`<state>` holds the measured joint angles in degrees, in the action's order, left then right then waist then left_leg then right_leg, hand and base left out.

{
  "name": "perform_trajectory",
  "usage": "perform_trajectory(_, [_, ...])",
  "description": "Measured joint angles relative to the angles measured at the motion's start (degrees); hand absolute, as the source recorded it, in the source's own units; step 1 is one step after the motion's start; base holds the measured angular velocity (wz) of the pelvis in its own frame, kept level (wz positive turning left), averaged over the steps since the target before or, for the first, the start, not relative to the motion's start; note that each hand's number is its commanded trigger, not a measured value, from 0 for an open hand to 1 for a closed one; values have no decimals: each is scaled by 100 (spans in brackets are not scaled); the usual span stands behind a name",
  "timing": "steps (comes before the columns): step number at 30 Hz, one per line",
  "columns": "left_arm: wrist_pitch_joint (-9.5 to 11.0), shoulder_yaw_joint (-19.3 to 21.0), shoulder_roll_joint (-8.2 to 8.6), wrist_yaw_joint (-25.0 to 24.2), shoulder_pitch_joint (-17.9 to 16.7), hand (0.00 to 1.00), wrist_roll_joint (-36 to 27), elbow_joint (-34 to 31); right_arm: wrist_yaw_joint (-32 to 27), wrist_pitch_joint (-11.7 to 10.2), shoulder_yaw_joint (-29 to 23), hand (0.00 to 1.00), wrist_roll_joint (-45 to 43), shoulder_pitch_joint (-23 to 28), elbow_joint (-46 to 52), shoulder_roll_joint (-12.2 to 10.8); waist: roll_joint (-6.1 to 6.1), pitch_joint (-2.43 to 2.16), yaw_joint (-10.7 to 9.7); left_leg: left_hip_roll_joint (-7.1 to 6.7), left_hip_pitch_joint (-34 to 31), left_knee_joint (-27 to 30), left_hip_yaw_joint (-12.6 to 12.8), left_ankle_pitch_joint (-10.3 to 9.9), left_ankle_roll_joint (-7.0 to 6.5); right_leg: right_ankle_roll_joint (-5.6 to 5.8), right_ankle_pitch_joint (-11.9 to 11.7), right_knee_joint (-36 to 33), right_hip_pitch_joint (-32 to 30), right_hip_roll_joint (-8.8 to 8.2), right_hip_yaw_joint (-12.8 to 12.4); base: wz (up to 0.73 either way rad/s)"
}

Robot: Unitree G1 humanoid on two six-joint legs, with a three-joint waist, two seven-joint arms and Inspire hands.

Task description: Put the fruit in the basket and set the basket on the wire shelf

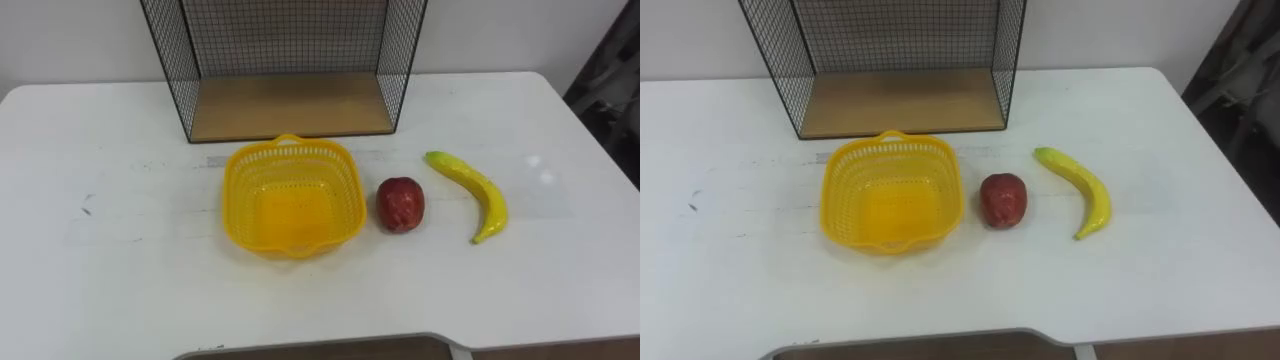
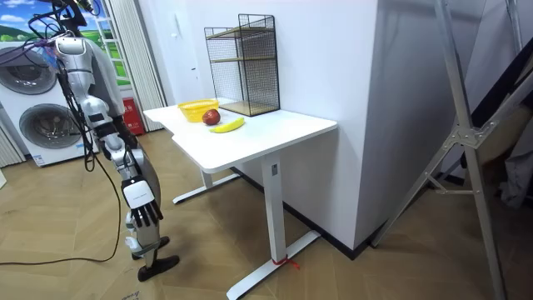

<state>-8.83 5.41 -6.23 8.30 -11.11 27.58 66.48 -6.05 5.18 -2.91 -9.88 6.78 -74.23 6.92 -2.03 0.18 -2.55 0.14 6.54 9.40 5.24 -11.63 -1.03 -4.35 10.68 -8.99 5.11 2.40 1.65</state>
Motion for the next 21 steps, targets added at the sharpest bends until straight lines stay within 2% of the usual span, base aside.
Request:
perform_trajectory(4, [-1,3,2,-2,-7,0,2,6,0,40,-5,0,2,2,0,0,-5,-34,-3,-2,10,2,-15,0,0,0,0,-18,3,-1,-1,0])
perform_trajectory(12, [-19,6,7,-2,-57,0,-143,11,-112,118,-8,0,40,4,-4,2,-20,-23,16,-2,34,14,-19,0,-1,7,15,-85,-5,-2,-3,-1])
perform_trajectory(16, [-5,5,7,-3,-102,0,-266,-1,-334,106,-98,0,290,0,0,8,-3,-19,109,3,55,-2,33,-2,-5,12,18,-91,-12,13,-86,-8])
perform_trajectory(18, [2,17,7,-3,-98,0,-263,2,-414,55,-229,0,470,-3,5,5,5,-18,128,3,56,-2,42,-5,-8,13,17,-95,-12,13,-89,0])
perform_trajectory(21, [6,28,5,-3,-93,0,-333,3,-609,-81,-398,0,1519,3,26,1,25,-12,129,6,57,-11,63,-5,-8,13,17,-83,-7,15,-92,0])
